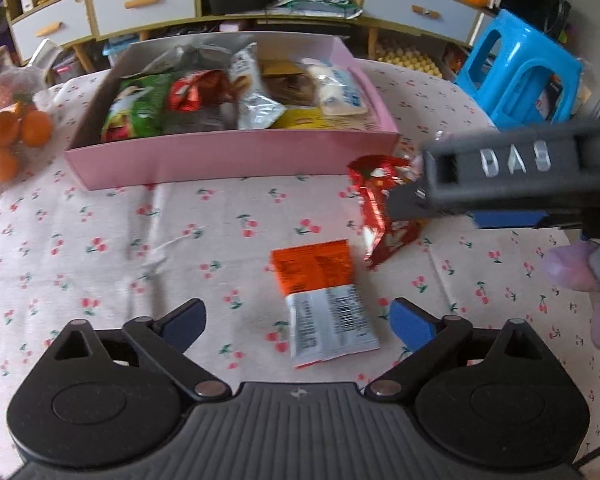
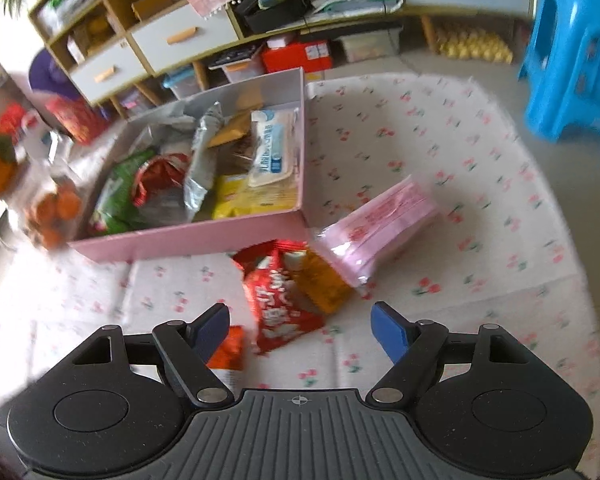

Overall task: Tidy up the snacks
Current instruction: 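Move both tools back over the loose snacks on the tablecloth, then grasp the orange-and-white packet with the left tool while the right grasps the red candy packet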

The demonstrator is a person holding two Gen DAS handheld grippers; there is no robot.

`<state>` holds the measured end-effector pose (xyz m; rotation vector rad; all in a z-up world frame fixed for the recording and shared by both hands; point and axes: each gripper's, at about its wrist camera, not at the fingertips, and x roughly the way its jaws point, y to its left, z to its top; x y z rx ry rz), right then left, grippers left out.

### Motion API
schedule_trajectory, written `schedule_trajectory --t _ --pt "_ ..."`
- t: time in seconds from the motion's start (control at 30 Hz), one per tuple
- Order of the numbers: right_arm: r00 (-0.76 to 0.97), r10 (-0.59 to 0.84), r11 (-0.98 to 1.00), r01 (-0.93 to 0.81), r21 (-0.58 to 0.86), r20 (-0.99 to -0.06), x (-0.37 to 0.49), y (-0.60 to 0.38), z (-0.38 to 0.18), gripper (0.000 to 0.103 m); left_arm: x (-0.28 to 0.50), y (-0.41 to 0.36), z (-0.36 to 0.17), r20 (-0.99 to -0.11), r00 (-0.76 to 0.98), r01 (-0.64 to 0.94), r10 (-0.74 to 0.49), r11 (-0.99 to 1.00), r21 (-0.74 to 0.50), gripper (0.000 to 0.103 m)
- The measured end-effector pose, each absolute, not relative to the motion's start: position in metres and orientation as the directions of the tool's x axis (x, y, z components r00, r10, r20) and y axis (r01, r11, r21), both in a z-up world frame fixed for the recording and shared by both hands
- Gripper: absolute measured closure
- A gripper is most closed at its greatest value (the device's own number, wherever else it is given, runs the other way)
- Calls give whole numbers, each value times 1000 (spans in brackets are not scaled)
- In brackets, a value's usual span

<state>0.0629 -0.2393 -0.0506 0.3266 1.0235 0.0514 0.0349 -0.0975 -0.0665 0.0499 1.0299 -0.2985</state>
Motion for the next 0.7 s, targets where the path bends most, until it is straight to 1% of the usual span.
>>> schedule_trajectory --t 0.07,0.13,0.2,0.23,0.27,0.3,0.33,0.37,0.4,0.43,0.5,0.53,0.57,0.63,0.67,0.7 --pt "525 219 942 107 319 -822 65 -242 -53 24 34 -101 -69 -850 478 276 -222 956 -95 18" --pt "524 241 933 105 343 -817 67 -244 -55 24 34 -103 -72 -853 471 284 -226 954 -96 23" --pt "522 265 925 99 366 -811 68 -244 -57 24 33 -104 -74 -852 470 291 -231 952 -97 25" --pt "521 272 924 92 371 -809 68 -243 -58 24 33 -104 -74 -850 474 297 -231 950 -92 28" --pt "523 273 926 86 369 -807 68 -242 -59 24 32 -103 -74 -849 476 301 -230 949 -88 33" --pt "527 267 929 83 361 -807 68 -240 -59 25 32 -102 -74 -846 481 301 -230 950 -87 37" --pt "531 260 932 81 353 -806 69 -238 -59 25 32 -101 -73 -843 485 300 -233 950 -91 44" --pt "534 255 934 78 348 -806 69 -237 -61 28 32 -99 -73 -839 487 299 -242 949 -100 52" --pt "534 253 936 75 343 -807 70 -235 -62 35 32 -97 -72 -836 488 299 -249 948 -108 56" --pt "531 250 938 73 338 -810 71 -233 -64 38 32 -95 -72 -834 488 299 -258 947 -118 62" --pt "525 244 944 65 325 -815 72 -229 -67 48 36 -92 -72 -831 482 300 -279 943 -143 64" --pt "524 238 947 60 315 -818 72 -227 -69 52 35 -90 -72 -829 482 305 -285 941 -147 66" --pt "524 230 951 57 304 -820 72 -225 -70 56 35 -88 -72 -827 483 312 -288 939 -145 68" --pt "529 210 957 62 284 -822 72 -222 -72 62 33 -84 -71 -824 491 323 -283 937 -129 69" --pt "531 200 959 65 275 -823 72 -222 -73 68 32 -83 -70 -824 493 329 -280 937 -122 69" --pt "534 198 960 64 272 -822 72 -221 -74 68 32 -81 -69 -824 494 333 -278 936 -115 70"
